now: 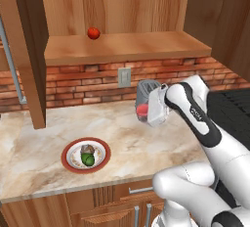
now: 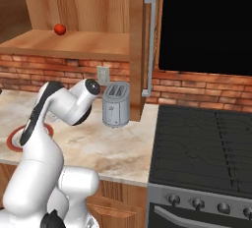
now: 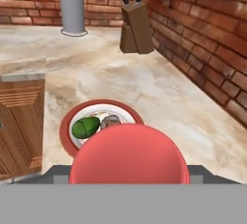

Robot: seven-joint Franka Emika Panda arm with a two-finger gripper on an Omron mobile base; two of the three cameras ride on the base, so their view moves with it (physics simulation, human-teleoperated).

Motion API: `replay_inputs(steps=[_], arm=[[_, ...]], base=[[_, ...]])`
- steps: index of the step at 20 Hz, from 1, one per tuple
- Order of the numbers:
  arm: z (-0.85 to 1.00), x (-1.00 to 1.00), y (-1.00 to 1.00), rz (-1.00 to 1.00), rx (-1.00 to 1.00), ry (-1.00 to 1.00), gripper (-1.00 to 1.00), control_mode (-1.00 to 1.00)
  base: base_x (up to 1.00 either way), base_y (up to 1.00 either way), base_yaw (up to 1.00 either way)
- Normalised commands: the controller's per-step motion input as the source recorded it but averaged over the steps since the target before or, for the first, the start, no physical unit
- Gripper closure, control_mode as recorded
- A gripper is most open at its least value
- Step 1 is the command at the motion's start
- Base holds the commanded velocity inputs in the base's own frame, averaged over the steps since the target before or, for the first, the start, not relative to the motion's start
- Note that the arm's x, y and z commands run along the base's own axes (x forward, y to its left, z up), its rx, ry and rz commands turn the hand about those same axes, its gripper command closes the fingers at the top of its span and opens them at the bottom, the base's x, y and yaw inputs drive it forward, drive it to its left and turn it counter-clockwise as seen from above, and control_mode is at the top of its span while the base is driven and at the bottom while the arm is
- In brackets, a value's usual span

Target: Pick the avocado and bread from the counter and place them on the plate. Then pick the jam from the cabinet and place it next to the plate. Lastly close the cabinet door.

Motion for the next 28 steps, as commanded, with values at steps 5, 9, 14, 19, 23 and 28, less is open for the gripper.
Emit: replay_inputs(steps=[5, 9, 14, 19, 23, 28], arm=[[-0.32, 0.05, 0.05, 0.11, 0.00, 0.00, 1.00, -1.00], [-0.26, 0.00, 0.04, 0.05, 0.00, -0.01, 1.00, -1.00], [-0.23, 0.00, 0.08, 0.02, 0.00, -0.03, 1.00, -1.00], [-0.20, 0.00, 0.10, 0.00, 0.00, -0.07, 1.00, -1.00], [-0.26, 0.00, 0.13, 0.00, 0.00, -0.02, 1.00, -1.00], [-0.35, 0.09, 0.13, 0.07, 0.00, 0.00, 1.00, -1.00]], base=[[0.00, 0.00, 0.00], [0.00, 0.00, 0.00], [0.00, 0.00, 0.00], [0.00, 0.00, 0.00], [0.00, 0.00, 0.00], [0.00, 0.00, 0.00]])
